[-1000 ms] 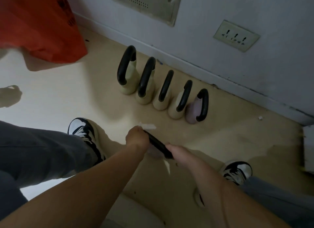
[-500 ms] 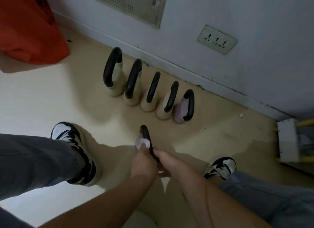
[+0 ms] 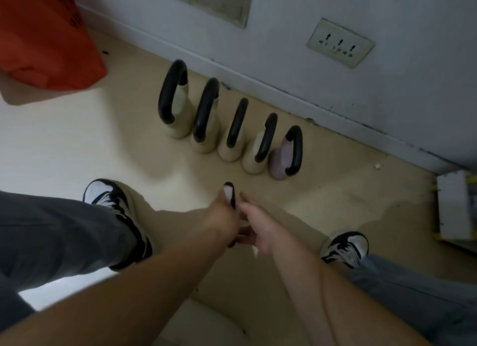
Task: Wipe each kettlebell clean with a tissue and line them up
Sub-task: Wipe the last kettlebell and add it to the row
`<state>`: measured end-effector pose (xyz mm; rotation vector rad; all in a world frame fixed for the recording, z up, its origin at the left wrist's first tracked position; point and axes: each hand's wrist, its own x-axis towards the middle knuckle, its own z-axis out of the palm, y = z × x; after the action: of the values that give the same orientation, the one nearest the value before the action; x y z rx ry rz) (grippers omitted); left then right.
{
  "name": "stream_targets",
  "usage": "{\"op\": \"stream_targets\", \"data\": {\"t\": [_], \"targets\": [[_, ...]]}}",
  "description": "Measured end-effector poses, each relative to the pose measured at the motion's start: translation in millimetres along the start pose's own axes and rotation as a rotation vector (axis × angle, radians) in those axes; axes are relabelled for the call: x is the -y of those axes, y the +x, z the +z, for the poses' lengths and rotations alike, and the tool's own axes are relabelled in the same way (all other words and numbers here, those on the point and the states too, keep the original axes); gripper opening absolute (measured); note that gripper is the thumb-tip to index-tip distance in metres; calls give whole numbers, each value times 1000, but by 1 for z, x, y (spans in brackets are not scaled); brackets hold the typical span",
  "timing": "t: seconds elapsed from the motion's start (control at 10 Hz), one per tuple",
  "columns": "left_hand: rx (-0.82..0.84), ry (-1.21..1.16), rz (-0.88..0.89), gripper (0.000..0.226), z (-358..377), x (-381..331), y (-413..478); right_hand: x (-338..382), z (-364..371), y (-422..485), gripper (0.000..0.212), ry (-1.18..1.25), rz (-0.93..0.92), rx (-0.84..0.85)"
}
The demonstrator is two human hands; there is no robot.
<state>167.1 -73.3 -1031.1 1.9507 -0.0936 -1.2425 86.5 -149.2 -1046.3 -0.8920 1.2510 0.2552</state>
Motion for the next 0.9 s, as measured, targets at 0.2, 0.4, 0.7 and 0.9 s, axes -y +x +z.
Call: {"op": "stream_targets", "data": {"t": [0.2,0.4,0.7,0.9], "targets": [[-172,-66,6,41,36,56,-48,9,2,2,42,-58,22,83],[-48,-144,29,35,-2,-32,18,0,8,5,58,-77,13,57],[-202,220,107,56,31,46,-49,14,-4,12,73,-61,127,105],[-44,69,218,37,0,-10,41,1,4,24,72,-114,73,72]]}}
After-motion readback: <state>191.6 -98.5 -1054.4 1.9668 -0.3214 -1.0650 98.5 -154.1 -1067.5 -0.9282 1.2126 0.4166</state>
